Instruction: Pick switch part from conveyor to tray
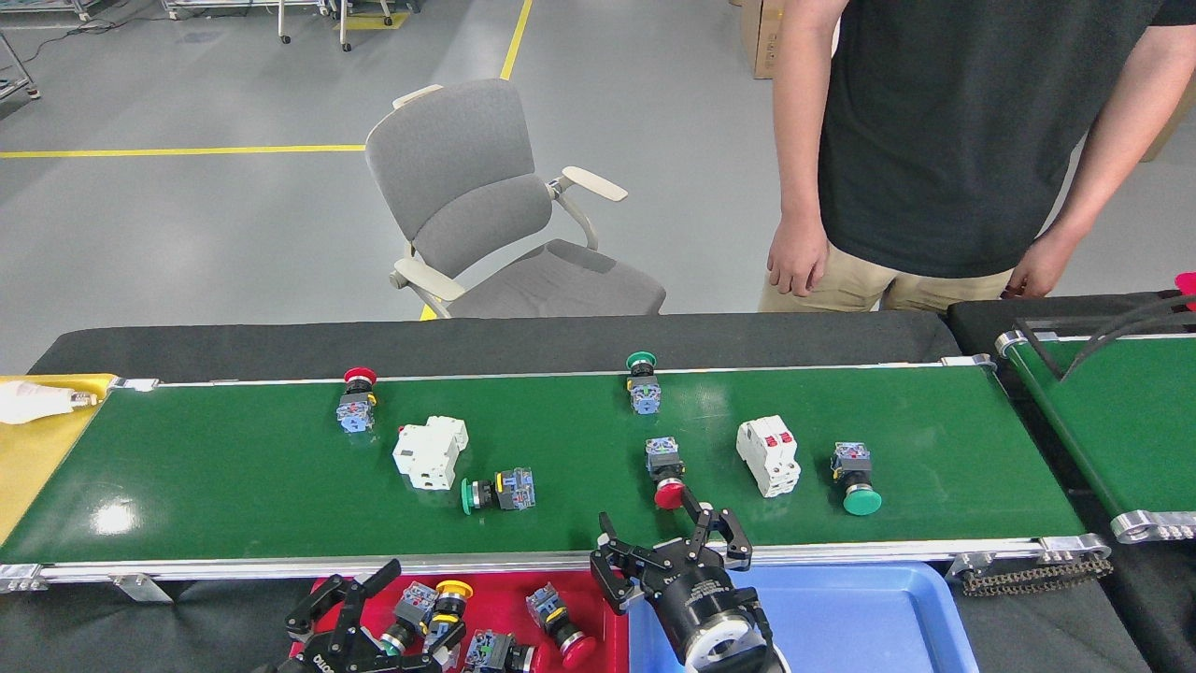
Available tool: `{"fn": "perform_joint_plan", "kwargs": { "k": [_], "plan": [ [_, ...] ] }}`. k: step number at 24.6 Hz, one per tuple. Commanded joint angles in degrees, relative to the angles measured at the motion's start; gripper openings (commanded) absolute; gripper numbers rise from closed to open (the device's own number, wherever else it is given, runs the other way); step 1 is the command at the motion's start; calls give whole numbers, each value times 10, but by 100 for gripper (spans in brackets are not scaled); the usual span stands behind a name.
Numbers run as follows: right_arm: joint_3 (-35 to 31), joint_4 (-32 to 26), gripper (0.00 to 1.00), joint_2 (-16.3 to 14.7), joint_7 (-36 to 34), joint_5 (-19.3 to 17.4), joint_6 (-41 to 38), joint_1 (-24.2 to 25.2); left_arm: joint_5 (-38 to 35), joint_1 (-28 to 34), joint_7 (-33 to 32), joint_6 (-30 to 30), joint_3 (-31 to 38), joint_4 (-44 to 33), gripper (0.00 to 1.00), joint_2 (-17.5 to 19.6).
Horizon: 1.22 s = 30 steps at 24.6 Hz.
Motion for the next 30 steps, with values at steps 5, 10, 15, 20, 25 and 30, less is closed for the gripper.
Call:
{"fn": "perform_joint_plan", "kwargs": {
  "k": [5, 10, 15, 20, 25, 30],
  "plan": [
    [0, 31, 100, 16, 3, 0, 2, -33, -1, -6, 8, 91, 56, 15, 100, 1],
    [-2, 99, 99, 37, 2, -4, 3, -84, -30, -49, 8, 102, 48, 49, 100, -1],
    [11, 154, 50, 38, 1, 1, 2, -122, -79, -174, 8, 121, 17, 183, 100, 2],
    [31, 169, 6, 38, -1, -5, 1, -135, -81, -218, 8, 121, 14, 246, 100, 4],
    [66, 142, 2, 38, -27, -5, 0, -130, -81, -228, 8, 133, 14, 273, 100, 15],
    [149, -5, 3, 13, -31, 1, -5, -42, -80, -233, 9, 161, 19, 296, 100, 29]
  ]
}}
